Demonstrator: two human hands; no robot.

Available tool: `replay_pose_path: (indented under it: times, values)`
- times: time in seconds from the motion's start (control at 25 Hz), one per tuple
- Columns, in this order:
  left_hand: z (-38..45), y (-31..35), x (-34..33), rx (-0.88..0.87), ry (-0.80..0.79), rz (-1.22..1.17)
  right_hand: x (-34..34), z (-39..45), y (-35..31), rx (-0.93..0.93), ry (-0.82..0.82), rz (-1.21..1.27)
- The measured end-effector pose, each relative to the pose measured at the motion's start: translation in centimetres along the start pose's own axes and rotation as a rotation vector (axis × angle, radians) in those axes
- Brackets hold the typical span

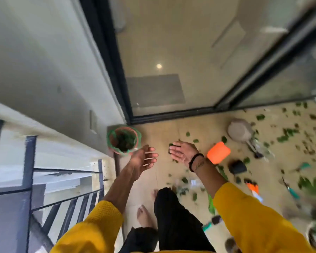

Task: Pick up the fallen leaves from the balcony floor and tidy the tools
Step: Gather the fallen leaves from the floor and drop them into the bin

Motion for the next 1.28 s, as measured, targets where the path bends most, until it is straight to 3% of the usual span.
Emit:
replay_pose_path:
  times: [0.16,0.44,0.6,0.88,1.0,1.12,1.28]
  values:
    - [-0.7,-6.0,-4.2,0.056,-0.093,0.145,11.2,-1.5,7.2,-0.057,0.142,0.177]
    - [-1.2,-16.2,-10.2,0.087,-0.016,0.242,26.2,-3.8,20.6,-0.167,0.313,0.237]
    - [-2.5,-20.6,-13.4,0.094,0.005,0.212,30.8,-4.4,24.6,-0.185,0.316,0.291]
    - [-1.8,-27.5,-18.9,0.147,0.046,0.378,33.9,-3.0,28.3,-0.199,0.340,0.307]
    - [3.9,-30.0,-20.0,0.154,0.033,0.487,34.2,1.4,30.1,-0.190,0.344,0.342]
    - [15.5,-33.7,-20.3,0.095,0.030,0.652,33.9,12.1,33.0,-0.133,0.345,0.284]
    - [34.0,-38.7,-18.9,-0.152,-0.053,1.098,31.8,30.5,37.8,-0.153,0.332,0.333]
Point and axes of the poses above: each hand's wrist, its own z-axis towards the middle knuckle, its own x-axis out of the back of the hand, y = z × x, the point moved 1 cm from there along z, towards the middle knuckle, and after that the axes turned 6 degrees about y, right-handed, at the moved point
